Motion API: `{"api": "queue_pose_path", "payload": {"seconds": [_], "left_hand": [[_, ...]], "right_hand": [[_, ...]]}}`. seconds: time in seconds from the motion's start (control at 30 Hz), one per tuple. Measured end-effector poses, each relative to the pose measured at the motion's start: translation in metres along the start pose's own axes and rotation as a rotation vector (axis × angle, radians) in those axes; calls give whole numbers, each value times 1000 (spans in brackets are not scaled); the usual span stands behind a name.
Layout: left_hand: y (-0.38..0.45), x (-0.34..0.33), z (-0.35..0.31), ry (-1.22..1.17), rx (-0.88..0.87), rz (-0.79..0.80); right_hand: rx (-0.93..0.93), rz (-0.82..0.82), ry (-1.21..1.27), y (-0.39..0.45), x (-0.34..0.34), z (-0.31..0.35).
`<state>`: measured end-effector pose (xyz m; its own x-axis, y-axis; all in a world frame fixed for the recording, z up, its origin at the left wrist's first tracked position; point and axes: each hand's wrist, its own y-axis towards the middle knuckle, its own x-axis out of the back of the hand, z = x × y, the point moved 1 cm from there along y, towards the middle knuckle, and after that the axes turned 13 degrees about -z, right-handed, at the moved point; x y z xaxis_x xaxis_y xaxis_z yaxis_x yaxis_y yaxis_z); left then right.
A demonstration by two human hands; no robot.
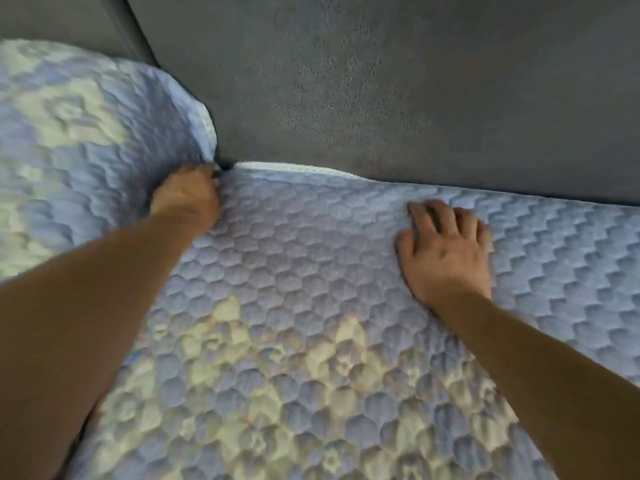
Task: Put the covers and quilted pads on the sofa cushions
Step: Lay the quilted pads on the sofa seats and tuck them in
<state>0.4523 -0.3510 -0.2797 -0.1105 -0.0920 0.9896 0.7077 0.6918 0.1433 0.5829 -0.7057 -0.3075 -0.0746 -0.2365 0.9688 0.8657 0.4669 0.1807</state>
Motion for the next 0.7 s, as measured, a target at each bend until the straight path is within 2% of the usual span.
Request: {"api": "queue_pose_path", "payload": {"seconds": [0.13,0.2,0.27,0.33,0.43,0.5,0.57,0.63,0.7], "left_hand": [[36,-14,-5,50,-233,19],[38,-16,-12,135,-263,66],[43,-11,-20,243,-255,41],[52,-7,-27,329,-228,-41],[53,-18,-31,280,-46,-99],[51,-25,-37,244,64,-70],[50,-24,-47,216,80,-26],[40,-12,-57,121,-28,-26],[19,-3,-61,-69,-293,-43]], "right_hand": [[-21,-151,61,-4,-11,-3],[-22,-161,61,-2,-11,-2],[-23,-155,55,-2,-9,-1],[-15,-164,57,-1,-7,-1],[-12,-200,94,0,-12,-4],[-1,-215,101,2,-15,-5],[-7,-179,92,4,-13,-6],[-13,-88,35,1,-6,-4],[-3,-13,-2,7,4,-2]]}}
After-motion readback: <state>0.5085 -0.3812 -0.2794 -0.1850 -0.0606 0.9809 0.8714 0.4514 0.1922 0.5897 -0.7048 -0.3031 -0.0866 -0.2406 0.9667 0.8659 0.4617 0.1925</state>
